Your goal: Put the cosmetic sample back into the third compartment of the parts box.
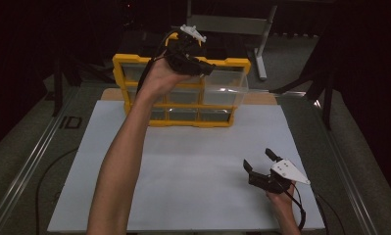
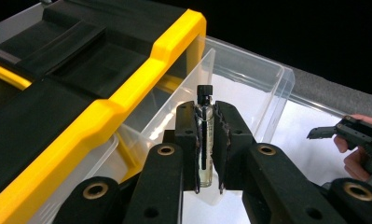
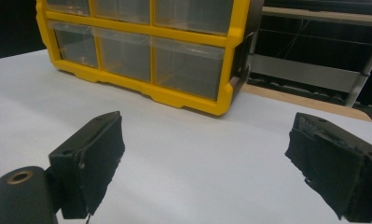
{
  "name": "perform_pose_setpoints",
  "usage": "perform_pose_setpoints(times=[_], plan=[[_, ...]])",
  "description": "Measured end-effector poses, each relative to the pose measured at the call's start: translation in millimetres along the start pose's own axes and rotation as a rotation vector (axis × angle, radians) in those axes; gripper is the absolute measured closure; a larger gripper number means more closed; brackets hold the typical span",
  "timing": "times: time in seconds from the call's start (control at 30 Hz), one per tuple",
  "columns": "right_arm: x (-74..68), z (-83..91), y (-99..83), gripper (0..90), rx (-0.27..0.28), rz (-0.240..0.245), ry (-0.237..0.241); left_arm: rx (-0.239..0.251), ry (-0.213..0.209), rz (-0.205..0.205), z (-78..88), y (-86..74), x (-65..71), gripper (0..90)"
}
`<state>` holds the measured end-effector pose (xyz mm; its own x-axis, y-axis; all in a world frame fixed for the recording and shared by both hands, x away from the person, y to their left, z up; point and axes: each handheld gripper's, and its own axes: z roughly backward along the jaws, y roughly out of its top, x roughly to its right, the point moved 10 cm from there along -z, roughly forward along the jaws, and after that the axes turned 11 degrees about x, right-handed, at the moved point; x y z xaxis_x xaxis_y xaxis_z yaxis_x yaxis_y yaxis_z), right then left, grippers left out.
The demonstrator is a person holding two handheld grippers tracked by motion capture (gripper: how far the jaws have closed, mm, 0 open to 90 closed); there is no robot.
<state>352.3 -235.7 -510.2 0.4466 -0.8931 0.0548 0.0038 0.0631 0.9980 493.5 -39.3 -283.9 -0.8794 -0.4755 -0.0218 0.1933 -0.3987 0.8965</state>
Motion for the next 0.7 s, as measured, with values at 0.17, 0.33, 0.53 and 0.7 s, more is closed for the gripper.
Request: perform_pose_setpoints(times=[0.17, 0.33, 0.53, 0.7], plan=[[-1.1, -0.6, -0.3, 10.2, -0.001, 0.004, 0.004, -0.018, -0.005, -0.002, -7.2, -1.9, 2.9, 81.5], [1.0, -0.2, -0.4, 10.2, -0.001, 0.001, -0.001, -0.029, -0.007, 0.001, -11.0, -4.0, 4.5, 81.3], [1.8, -1.2, -1.2, 10.2, -0.003, 0.0, -0.004, -0.043, -0.012, 0.002, -12.7, -5.6, 5.8, 81.2], [2.4, -1.0, -1.2, 10.2, -0.004, 0.001, -0.004, -0.041, -0.019, -0.004, -15.0, -4.1, 8.7, 81.0]])
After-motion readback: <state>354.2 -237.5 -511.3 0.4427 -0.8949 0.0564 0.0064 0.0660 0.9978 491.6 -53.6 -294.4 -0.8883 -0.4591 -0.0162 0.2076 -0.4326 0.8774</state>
